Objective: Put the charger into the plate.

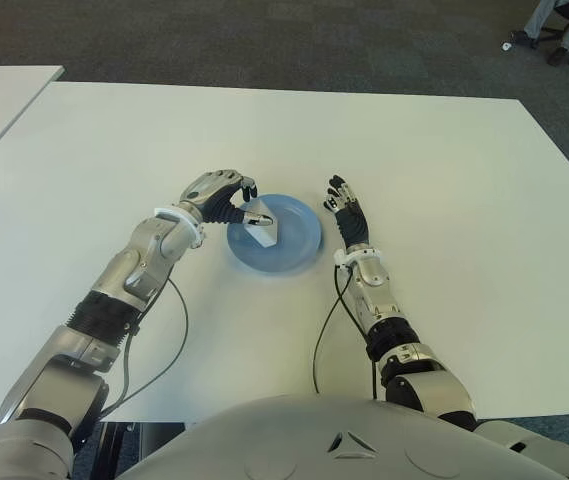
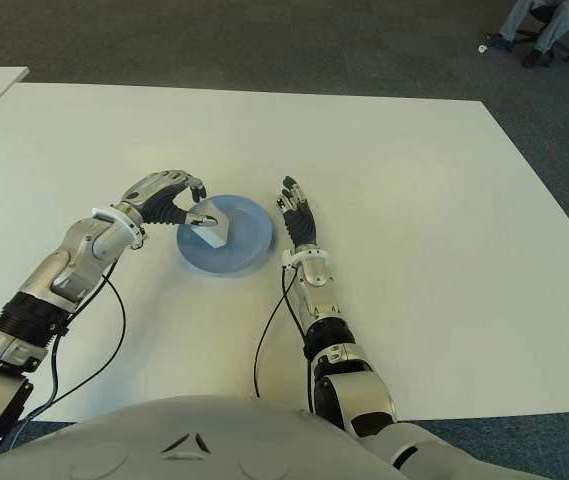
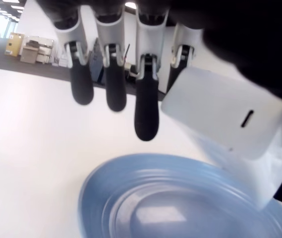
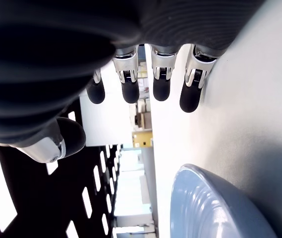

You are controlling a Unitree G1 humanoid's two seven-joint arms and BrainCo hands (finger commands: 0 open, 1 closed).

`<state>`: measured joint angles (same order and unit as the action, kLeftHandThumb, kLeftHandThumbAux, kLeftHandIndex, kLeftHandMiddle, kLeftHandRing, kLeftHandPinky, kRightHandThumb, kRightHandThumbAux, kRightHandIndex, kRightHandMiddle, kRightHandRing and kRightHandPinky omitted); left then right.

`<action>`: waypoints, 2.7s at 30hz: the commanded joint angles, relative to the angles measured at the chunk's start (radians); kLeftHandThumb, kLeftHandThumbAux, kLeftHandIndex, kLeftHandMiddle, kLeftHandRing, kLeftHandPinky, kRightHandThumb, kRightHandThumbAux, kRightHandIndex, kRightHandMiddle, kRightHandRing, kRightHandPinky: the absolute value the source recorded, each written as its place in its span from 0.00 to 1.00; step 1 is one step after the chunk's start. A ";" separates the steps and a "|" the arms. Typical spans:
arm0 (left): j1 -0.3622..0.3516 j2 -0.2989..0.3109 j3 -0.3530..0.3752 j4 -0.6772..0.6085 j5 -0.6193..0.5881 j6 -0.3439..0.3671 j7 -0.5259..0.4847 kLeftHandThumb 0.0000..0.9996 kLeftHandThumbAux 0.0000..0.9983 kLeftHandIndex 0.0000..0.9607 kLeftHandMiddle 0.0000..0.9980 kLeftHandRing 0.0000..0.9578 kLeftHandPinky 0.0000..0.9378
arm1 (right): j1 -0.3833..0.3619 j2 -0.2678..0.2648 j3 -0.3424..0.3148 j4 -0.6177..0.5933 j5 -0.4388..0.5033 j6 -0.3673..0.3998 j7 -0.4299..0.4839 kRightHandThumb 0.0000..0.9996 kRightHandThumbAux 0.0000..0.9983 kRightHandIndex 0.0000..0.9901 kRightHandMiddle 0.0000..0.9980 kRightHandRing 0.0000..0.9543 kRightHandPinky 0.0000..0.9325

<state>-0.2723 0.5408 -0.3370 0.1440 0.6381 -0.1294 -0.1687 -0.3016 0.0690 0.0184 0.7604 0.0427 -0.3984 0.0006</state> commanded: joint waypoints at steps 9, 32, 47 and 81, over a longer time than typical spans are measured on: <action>0.002 0.008 0.015 -0.031 -0.006 0.000 -0.044 0.22 0.23 0.00 0.00 0.00 0.00 | 0.011 0.045 -0.005 0.023 0.011 0.023 0.009 0.00 0.42 0.01 0.03 0.02 0.02; 0.034 -0.014 0.047 -0.130 0.067 0.055 0.013 0.31 0.45 0.05 0.02 0.00 0.00 | 0.014 0.040 0.000 0.020 0.004 0.021 0.017 0.00 0.45 0.00 0.03 0.02 0.01; 0.108 -0.189 0.240 -0.266 -0.251 0.076 0.079 0.19 0.70 0.07 0.10 0.09 0.14 | 0.019 0.038 0.004 0.007 -0.001 0.033 0.014 0.00 0.45 0.00 0.03 0.01 0.02; 0.207 -0.496 0.625 0.205 -1.007 -0.146 -0.138 0.00 0.80 0.01 0.01 0.00 0.03 | 0.038 0.024 -0.005 -0.022 0.006 0.041 0.022 0.00 0.47 0.00 0.04 0.02 0.02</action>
<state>-0.0980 0.0549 0.2987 0.2951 -0.3998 -0.2406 -0.2930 -0.2953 0.0676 0.0177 0.7366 0.0421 -0.3876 0.0227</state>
